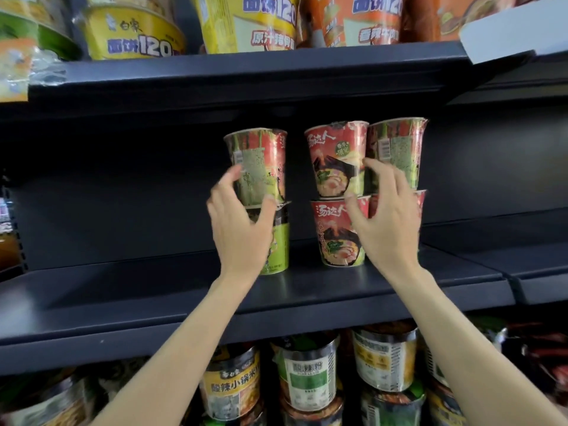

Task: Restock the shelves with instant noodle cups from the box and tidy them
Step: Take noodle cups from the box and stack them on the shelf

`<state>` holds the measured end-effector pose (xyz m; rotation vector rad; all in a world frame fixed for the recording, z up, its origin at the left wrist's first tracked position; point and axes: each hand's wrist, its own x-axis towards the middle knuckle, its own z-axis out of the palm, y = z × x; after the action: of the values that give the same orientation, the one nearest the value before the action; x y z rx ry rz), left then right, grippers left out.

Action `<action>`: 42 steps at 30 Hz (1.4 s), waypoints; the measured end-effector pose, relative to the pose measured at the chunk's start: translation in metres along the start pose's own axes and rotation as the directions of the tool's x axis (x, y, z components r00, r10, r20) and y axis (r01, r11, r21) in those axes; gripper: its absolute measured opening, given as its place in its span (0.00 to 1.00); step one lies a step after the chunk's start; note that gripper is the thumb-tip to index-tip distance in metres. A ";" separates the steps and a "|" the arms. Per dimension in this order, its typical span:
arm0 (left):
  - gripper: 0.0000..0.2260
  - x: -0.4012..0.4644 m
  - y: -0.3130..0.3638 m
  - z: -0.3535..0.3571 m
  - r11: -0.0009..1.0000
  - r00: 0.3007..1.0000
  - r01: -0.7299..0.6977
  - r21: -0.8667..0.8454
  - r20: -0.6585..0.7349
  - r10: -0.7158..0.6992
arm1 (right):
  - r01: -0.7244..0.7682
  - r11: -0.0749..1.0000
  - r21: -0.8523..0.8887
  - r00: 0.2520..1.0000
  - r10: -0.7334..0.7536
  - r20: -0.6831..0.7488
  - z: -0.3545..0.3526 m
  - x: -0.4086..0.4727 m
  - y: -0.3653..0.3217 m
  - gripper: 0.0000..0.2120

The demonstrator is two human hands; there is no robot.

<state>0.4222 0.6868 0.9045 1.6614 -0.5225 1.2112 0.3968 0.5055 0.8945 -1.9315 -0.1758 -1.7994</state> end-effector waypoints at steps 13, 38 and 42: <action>0.11 -0.244 0.100 0.071 0.812 0.729 -0.383 -0.440 0.396 0.559 | 0.110 0.960 -0.256 0.981 -0.064 0.184 -0.222 -0.200 0.077 0.07; 0.10 -0.830 0.143 0.381 0.802 -0.204 0.441 0.403 0.915 -0.348 | -0.490 -0.070 -0.869 -0.157 0.988 0.009 -0.625 -0.599 0.406 0.20; 0.11 -0.911 0.096 0.452 0.827 -0.182 0.384 0.410 0.912 -0.368 | -0.542 -0.008 -0.841 -0.062 0.998 0.030 -0.611 -0.652 0.500 0.22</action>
<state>0.1854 0.0715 0.1242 2.2491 -0.7557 -0.8227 -0.0260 -0.0426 0.1399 -2.0625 1.3997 -0.0297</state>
